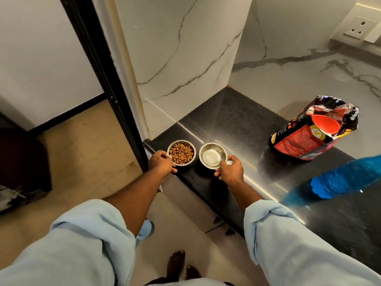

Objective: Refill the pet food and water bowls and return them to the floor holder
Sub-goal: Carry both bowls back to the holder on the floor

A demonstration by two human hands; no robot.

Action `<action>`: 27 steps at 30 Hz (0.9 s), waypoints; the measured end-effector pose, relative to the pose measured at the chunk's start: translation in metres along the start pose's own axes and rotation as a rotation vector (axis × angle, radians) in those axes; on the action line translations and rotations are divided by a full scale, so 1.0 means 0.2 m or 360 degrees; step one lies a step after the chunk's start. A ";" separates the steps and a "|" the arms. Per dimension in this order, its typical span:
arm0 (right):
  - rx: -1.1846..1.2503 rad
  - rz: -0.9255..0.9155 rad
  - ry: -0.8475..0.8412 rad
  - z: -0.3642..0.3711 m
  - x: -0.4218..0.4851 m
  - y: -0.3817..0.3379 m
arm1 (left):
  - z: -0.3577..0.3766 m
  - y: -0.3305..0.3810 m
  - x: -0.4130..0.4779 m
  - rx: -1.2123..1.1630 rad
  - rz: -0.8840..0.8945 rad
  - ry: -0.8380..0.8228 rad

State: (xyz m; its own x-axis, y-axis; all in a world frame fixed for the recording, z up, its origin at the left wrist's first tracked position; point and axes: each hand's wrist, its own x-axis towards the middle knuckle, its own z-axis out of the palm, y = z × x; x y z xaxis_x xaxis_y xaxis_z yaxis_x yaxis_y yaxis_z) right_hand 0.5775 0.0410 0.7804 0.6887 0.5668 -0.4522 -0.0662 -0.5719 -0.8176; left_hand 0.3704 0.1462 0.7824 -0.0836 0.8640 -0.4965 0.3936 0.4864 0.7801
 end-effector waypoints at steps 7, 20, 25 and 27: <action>-0.0125 -0.0145 -0.0235 0.09 -0.14 -0.01 | -0.19 -0.18 -0.14 -0.0112 -0.0088 0.0225; -0.0349 -0.0514 -0.0614 0.44 -0.43 0.11 | -0.63 -0.68 -0.33 -0.0478 -0.0296 0.0625; -0.0395 -0.0505 -0.0748 0.60 -0.57 0.20 | -0.84 -0.85 -0.40 -0.0571 -0.0378 0.0728; -0.0357 -0.0474 -0.0774 0.68 -0.63 0.25 | -0.92 -0.91 -0.42 -0.0582 -0.0421 0.0746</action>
State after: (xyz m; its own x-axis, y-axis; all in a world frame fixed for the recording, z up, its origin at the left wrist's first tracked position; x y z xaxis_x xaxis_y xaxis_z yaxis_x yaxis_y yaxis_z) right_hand 0.3885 0.0209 0.7479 0.2424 0.8969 -0.3698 0.2688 -0.4283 -0.8627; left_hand 0.1367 0.0083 0.7524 -0.5582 0.6339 -0.5353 -0.0254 0.6319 0.7747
